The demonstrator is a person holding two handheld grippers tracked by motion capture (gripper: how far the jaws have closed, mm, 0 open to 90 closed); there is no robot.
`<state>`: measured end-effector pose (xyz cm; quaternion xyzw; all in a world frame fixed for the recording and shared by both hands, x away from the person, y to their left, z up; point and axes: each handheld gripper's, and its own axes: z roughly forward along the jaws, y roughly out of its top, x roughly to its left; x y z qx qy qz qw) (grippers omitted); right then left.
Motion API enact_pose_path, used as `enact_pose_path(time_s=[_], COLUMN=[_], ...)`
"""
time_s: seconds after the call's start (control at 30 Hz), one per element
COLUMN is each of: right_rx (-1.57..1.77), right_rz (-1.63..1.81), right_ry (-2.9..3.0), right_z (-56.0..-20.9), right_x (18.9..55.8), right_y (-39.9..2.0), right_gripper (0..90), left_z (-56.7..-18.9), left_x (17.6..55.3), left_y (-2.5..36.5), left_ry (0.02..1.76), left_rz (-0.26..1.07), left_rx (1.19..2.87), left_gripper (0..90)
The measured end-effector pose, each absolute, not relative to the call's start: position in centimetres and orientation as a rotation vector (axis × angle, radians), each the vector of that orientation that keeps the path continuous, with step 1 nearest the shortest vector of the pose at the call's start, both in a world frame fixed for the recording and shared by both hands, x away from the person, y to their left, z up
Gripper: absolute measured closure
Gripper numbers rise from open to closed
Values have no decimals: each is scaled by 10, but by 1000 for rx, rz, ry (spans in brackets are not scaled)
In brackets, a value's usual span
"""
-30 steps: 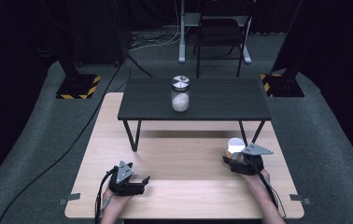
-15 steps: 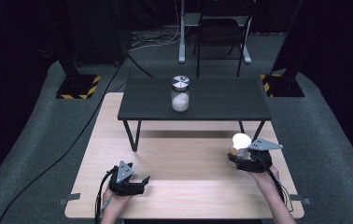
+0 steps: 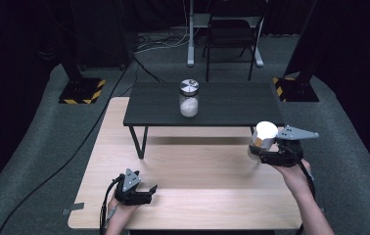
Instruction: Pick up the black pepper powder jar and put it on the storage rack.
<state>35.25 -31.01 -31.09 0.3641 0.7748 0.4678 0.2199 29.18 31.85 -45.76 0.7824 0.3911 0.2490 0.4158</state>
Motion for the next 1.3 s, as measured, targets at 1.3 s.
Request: enact_pose_path(time_s=[1.3], right_rx=[1046], right_rz=[1278], right_ry=[2059], right_z=[-237], right_x=[446], right_y=[-261], right_gripper=[297], left_z=[-457], left_x=[292], left_y=[318], left_ry=[976], left_rz=[622], left_rx=[1973], left_gripper=[114])
